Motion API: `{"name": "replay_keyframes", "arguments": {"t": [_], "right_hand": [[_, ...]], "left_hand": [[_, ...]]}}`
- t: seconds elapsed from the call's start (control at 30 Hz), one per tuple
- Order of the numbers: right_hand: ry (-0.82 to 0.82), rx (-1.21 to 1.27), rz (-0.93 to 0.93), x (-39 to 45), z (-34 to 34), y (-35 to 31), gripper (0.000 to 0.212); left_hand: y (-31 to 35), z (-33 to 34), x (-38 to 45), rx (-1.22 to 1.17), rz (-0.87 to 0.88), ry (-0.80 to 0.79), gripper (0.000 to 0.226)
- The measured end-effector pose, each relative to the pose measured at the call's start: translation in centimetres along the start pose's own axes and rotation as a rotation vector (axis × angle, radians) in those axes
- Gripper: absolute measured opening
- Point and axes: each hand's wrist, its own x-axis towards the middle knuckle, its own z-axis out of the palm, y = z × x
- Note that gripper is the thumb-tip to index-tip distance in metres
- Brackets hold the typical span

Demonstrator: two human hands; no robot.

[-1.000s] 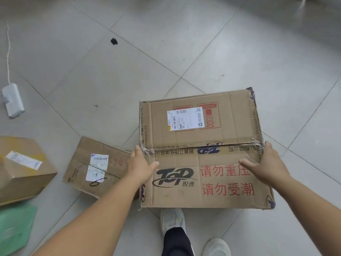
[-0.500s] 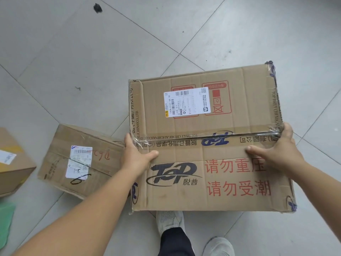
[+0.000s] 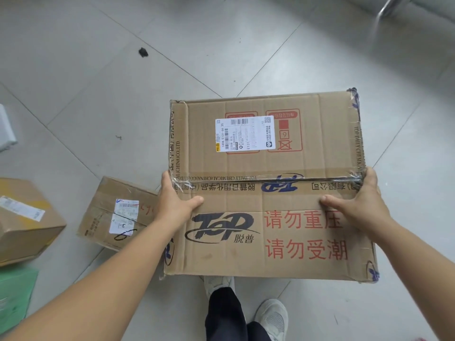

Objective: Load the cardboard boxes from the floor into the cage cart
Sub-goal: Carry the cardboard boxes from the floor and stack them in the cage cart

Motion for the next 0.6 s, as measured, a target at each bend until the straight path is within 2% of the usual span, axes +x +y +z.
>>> {"name": "replay_keyframes", "arguments": {"t": [0.17,0.43,0.6], "right_hand": [[0.047,0.054,-0.048,-5.3,-7.4,-5.4,0.104],[0.178,0.131,-0.133,-16.2,-19.1,-12.3,0.094],[0.279,0.189,-0.115,-23.9,-24.9,-14.5,0.104]], "left_hand": [[6.3,-6.2,-5.7,0.028,0.094,0.059,0.105],[14.7,-15.3,-16.0,-0.003,0.268,0.13,0.099],[18.9,-20.1,-21.7,0.001,0.407,0.13,0.089]]}}
